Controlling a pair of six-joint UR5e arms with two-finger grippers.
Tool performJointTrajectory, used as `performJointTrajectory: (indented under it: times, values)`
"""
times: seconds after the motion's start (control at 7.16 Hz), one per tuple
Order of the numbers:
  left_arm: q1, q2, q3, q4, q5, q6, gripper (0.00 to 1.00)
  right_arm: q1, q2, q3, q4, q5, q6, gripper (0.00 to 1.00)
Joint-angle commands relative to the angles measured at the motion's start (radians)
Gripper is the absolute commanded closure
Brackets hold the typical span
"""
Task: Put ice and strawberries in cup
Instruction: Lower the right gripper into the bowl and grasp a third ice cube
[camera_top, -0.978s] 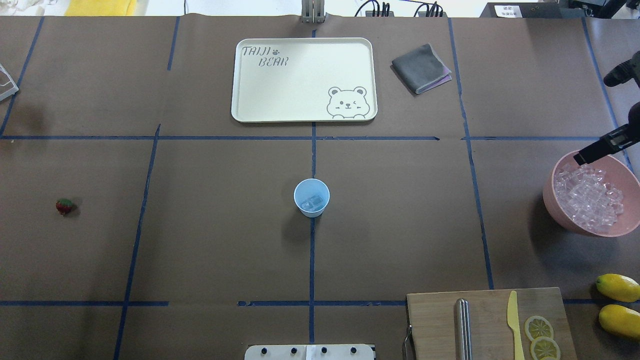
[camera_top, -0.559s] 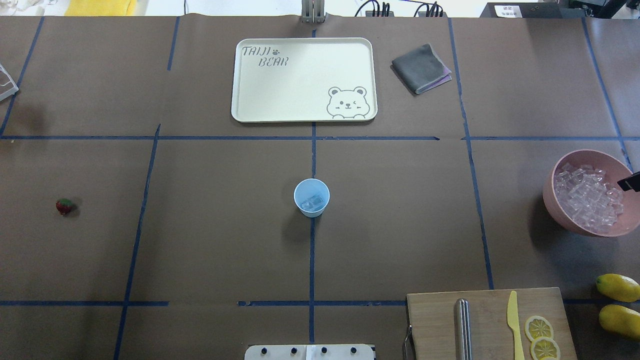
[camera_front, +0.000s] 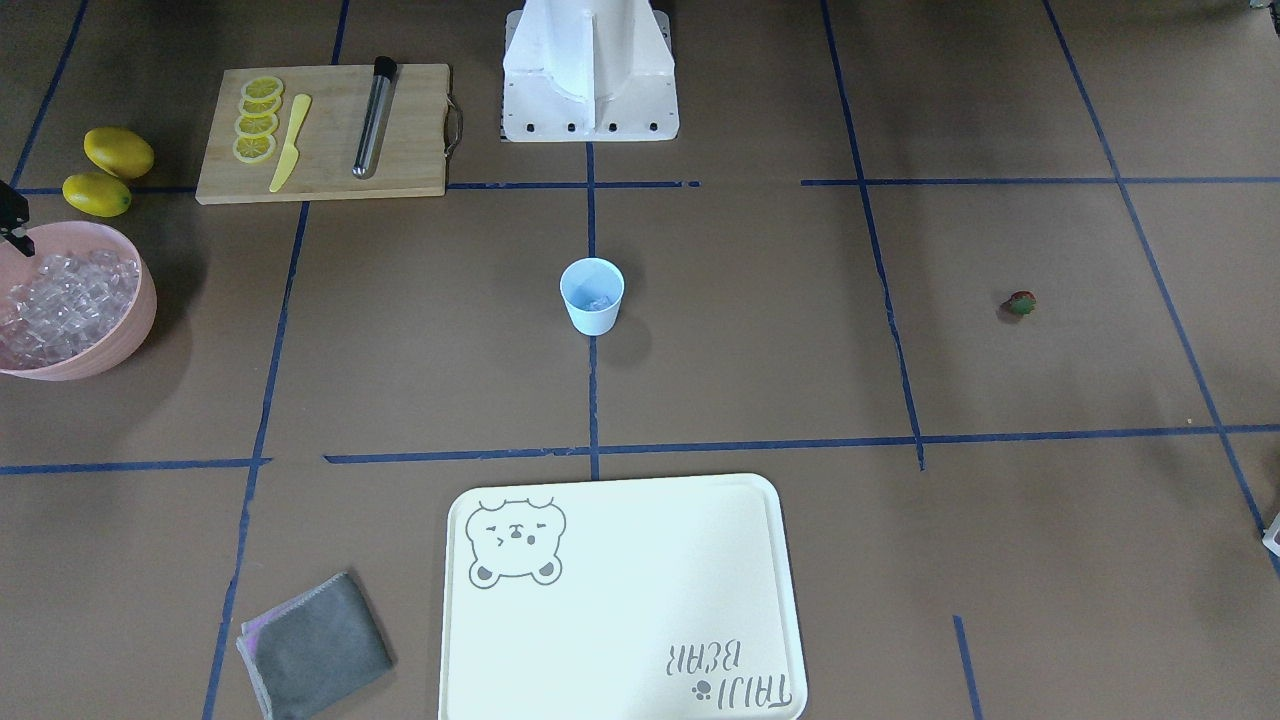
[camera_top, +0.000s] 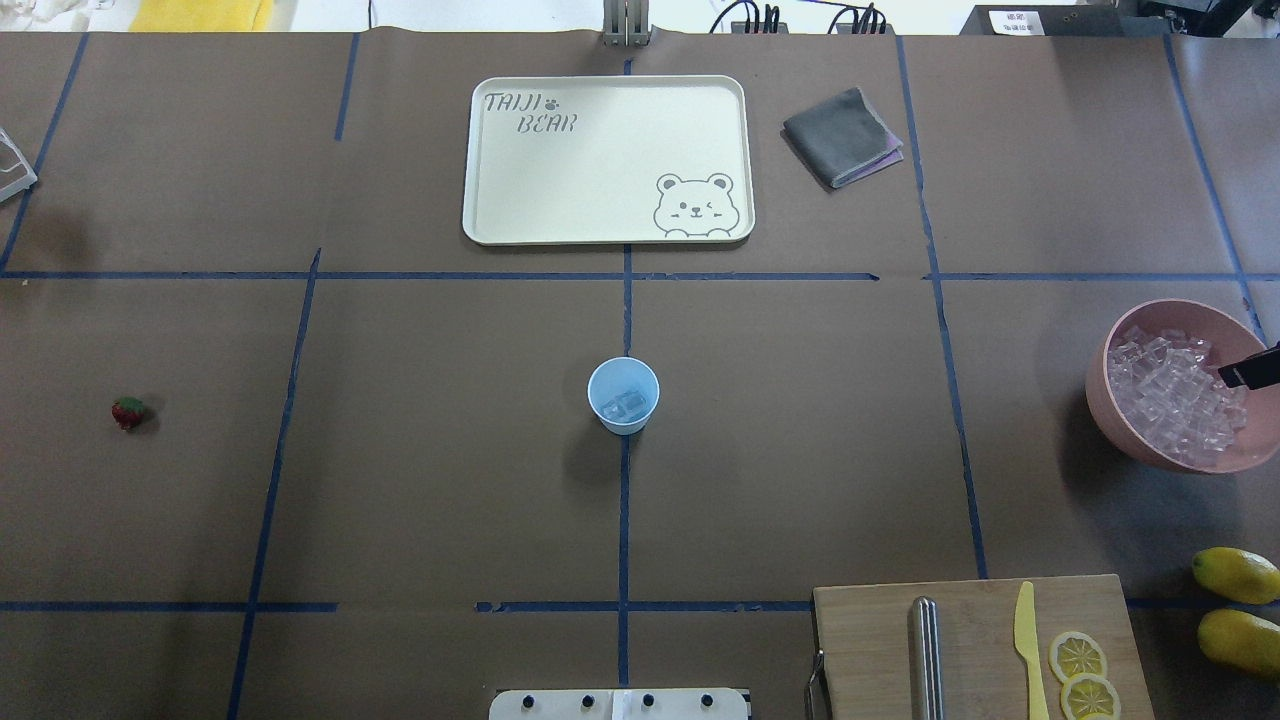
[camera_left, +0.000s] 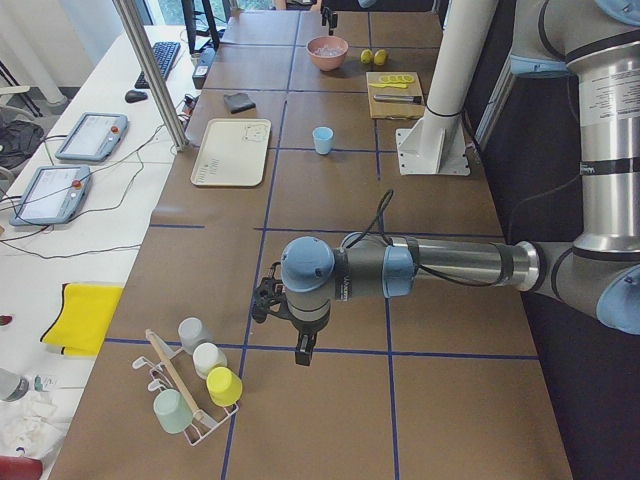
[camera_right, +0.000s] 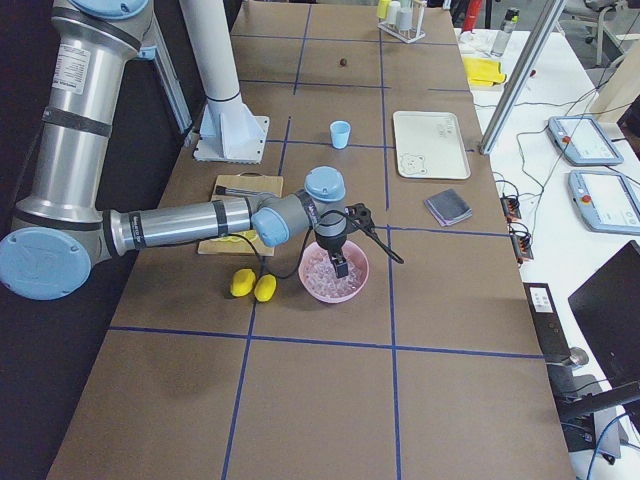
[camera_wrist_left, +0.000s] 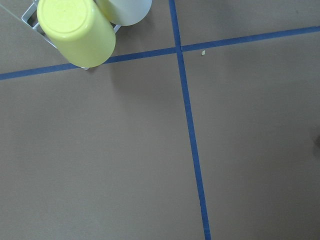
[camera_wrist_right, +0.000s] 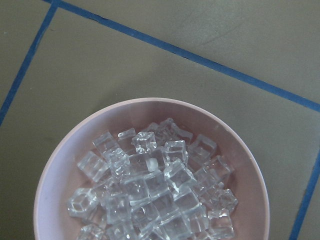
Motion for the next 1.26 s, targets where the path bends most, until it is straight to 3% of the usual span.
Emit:
performJointTrajectory:
  times: [0.0,0.28,1.12]
  values:
    - [0.000,0.000,0.001,-0.001,0.000,0.000,0.00,-0.075,-0.009,-0.053,0.133,-0.024,0.096,0.01]
    - [0.000,0.000,0.001,0.000,0.000,0.000,0.00,-0.107,-0.023,-0.125,0.235,-0.038,0.097,0.01]
    - [0.000,0.014,-0.001,-0.001,0.000,0.000,0.00,-0.137,-0.064,-0.104,0.236,-0.028,0.097,0.04]
